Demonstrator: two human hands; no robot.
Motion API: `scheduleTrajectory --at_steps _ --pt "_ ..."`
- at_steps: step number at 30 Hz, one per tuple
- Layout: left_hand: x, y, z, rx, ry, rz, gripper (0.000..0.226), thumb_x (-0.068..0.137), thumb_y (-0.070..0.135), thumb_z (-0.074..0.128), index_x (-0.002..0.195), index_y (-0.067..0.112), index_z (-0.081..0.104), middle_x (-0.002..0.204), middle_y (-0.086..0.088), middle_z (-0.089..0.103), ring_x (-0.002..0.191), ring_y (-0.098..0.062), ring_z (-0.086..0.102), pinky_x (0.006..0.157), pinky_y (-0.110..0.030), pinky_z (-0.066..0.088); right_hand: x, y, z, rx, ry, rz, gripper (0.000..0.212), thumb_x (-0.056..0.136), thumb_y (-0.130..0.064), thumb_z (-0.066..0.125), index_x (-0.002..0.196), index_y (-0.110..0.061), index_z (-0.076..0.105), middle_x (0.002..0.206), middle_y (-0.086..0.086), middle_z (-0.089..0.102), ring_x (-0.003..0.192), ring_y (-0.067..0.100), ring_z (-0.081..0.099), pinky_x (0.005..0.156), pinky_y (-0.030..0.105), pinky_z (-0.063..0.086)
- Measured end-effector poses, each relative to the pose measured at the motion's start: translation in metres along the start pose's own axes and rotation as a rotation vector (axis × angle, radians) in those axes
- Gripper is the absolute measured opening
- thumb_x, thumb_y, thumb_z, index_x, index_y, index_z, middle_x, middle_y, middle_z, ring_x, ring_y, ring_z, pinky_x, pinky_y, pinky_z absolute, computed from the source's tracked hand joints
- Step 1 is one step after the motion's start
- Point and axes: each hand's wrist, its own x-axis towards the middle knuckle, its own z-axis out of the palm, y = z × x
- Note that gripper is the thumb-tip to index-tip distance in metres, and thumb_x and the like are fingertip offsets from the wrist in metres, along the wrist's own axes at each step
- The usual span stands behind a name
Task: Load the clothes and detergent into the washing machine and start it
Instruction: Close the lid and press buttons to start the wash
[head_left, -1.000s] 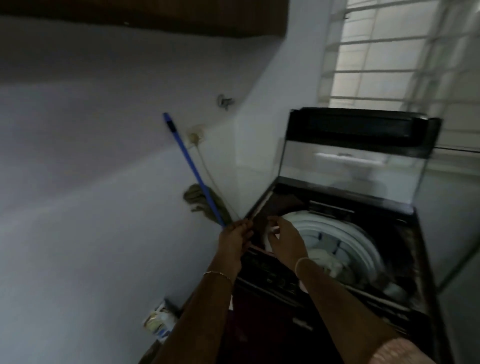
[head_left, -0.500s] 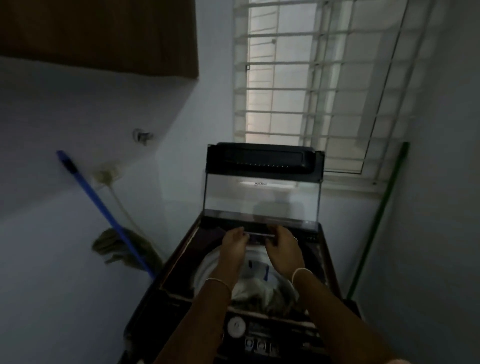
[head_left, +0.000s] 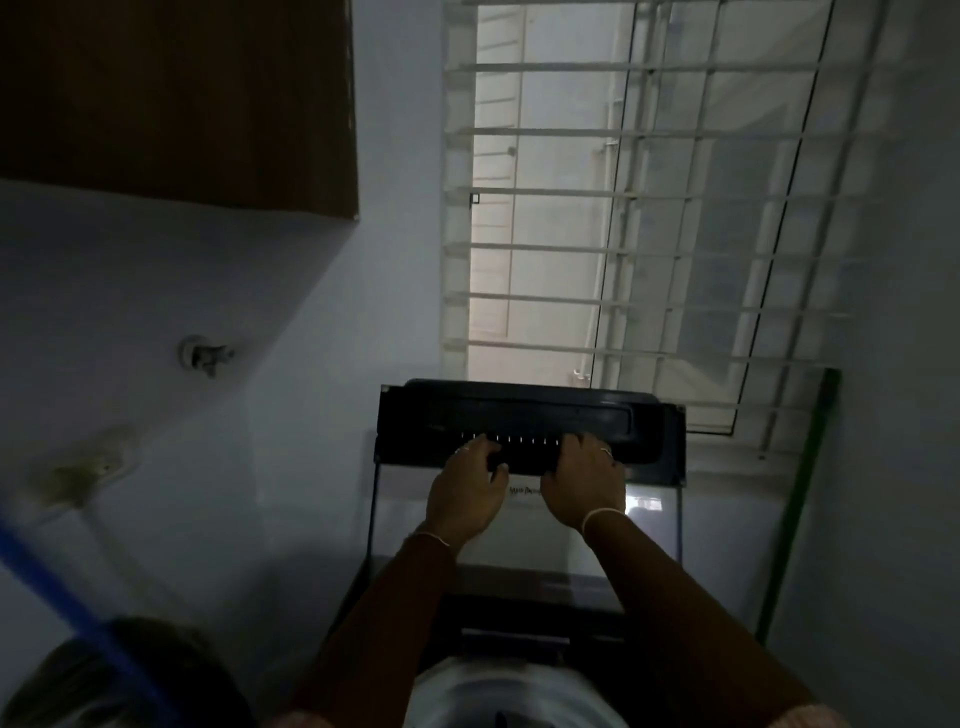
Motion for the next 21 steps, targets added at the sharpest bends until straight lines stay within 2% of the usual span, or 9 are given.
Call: scheduleTrajectory --at_steps 2,4,6,8,12,14,17,19,21 --pt "0.027 -0.011 0.004 0.156 -0.037 0.045 0.047 0.096 0.032 0.049 0.140 0.018 0.043 0.154 -0.002 0.032 0.140 -0.022 0.033 0.110 -0.043 0.036 0.029 -0.005 0.007 -0.046 0.033 -0.029 0.057 0.086 -0.031 0.059 0.134 -0.010 0.040 0.145 0.013 0.038 0.134 0.028 0.036 0.108 0.043 0.035" --pt "0.050 -0.019 0.009 0.320 -0.057 0.098 0.056 0.097 0.035 0.046 0.148 0.018 0.030 0.160 -0.003 0.013 0.147 -0.023 0.013 0.116 -0.047 0.025 0.052 -0.007 0.012 -0.142 0.049 -0.087 0.074 0.088 -0.033 0.056 0.148 -0.008 0.022 0.157 0.013 0.020 0.144 0.028 0.021 0.116 0.045 0.025" --pt "0.069 -0.022 0.013 0.426 -0.043 0.164 0.062 0.097 0.035 0.044 0.152 0.018 0.019 0.162 -0.004 0.000 0.149 -0.023 0.001 0.119 -0.048 0.016 0.072 -0.006 0.015 -0.221 0.069 -0.123 0.077 0.092 -0.037 0.049 0.152 -0.008 0.009 0.160 0.011 0.009 0.147 0.027 0.012 0.118 0.047 0.018" --pt "0.086 -0.022 0.016 0.472 -0.005 0.220 0.063 0.098 0.034 0.042 0.152 0.017 0.015 0.161 -0.005 -0.006 0.149 -0.023 -0.004 0.120 -0.046 0.010 0.087 -0.004 0.017 -0.244 0.088 -0.135 0.072 0.097 -0.042 0.038 0.152 -0.009 0.005 0.161 0.009 0.004 0.149 0.025 0.007 0.118 0.049 0.013" --pt "0.114 -0.022 0.017 0.518 0.002 0.272 0.063 0.099 0.038 0.037 0.152 0.016 0.013 0.162 -0.006 -0.003 0.149 -0.023 -0.003 0.119 -0.048 0.005 0.113 -0.003 0.024 -0.303 0.083 -0.146 0.071 0.098 -0.053 0.023 0.153 -0.013 0.005 0.162 0.007 0.003 0.149 0.023 0.004 0.118 0.051 0.009" --pt "0.126 -0.023 0.016 0.500 -0.034 0.217 0.065 0.099 0.041 0.035 0.152 0.014 0.011 0.162 -0.006 -0.001 0.149 -0.023 -0.002 0.117 -0.052 0.003 0.120 -0.004 0.027 -0.329 0.068 -0.117 0.074 0.096 -0.058 0.022 0.152 -0.012 0.011 0.161 0.009 0.008 0.149 0.024 0.008 0.117 0.052 0.011" --pt "0.136 -0.027 0.013 0.456 -0.086 0.112 0.065 0.099 0.045 0.033 0.151 0.013 0.015 0.160 -0.005 0.012 0.149 -0.022 0.005 0.115 -0.057 0.002 0.123 -0.005 0.033 -0.244 0.023 -0.053 0.077 0.093 -0.063 0.028 0.148 -0.009 0.025 0.155 0.011 0.027 0.143 0.028 0.024 0.113 0.049 0.027" --pt "0.137 -0.030 0.011 0.501 -0.074 0.132 0.062 0.098 0.046 0.035 0.149 0.013 0.022 0.156 -0.004 0.024 0.147 -0.021 0.014 0.114 -0.059 0.005 0.122 -0.006 0.035 -0.221 0.041 -0.062 0.071 0.092 -0.061 0.034 0.140 -0.009 0.034 0.145 0.012 0.040 0.134 0.029 0.037 0.105 0.046 0.038" --pt "0.135 -0.032 0.009 0.533 -0.058 0.162 0.062 0.097 0.047 0.037 0.147 0.014 0.025 0.153 -0.004 0.028 0.145 -0.022 0.018 0.113 -0.060 0.008 0.122 -0.008 0.031 -0.227 0.056 -0.083 0.063 0.091 -0.059 0.038 0.130 -0.010 0.042 0.133 0.012 0.049 0.124 0.029 0.046 0.097 0.044 0.045"
